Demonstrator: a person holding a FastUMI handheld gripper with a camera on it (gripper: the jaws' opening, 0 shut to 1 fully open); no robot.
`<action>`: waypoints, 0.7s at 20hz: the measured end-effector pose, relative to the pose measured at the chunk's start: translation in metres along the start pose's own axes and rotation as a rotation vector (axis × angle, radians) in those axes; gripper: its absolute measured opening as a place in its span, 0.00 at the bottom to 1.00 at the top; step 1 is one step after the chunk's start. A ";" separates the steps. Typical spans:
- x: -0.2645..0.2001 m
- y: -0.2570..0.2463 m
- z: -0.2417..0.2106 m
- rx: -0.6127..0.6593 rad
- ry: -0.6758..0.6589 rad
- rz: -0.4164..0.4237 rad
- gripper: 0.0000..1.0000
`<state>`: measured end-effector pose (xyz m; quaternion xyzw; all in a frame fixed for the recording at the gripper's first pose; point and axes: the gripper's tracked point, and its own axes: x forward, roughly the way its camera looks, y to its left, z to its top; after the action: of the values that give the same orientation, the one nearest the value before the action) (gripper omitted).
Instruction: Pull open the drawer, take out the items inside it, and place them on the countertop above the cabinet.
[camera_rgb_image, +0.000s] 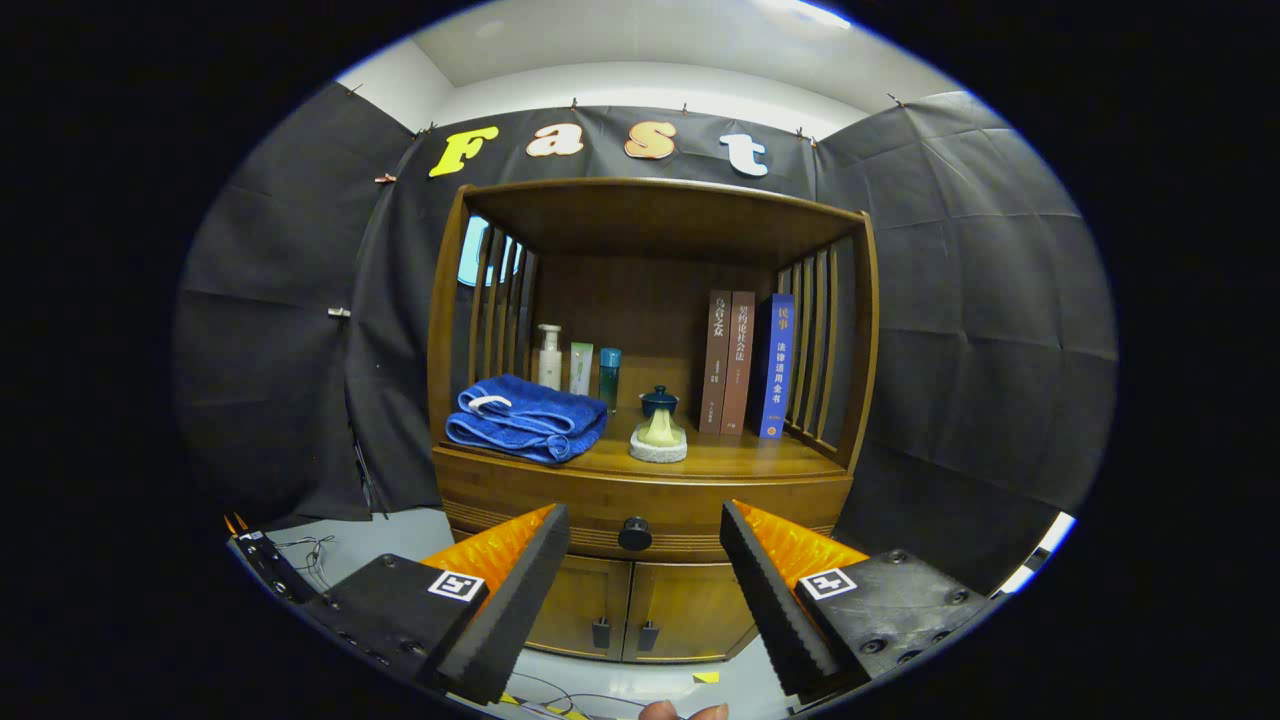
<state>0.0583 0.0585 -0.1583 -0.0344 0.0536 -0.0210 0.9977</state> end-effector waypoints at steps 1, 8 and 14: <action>-0.006 0.000 0.007 0.008 -0.002 0.002 0.99; -0.036 -0.007 0.057 0.041 -0.012 -0.004 0.99; -0.056 -0.009 0.081 0.043 -0.021 0.000 0.99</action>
<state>0.0116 0.0571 -0.0714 -0.0133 0.0425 -0.0217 0.9988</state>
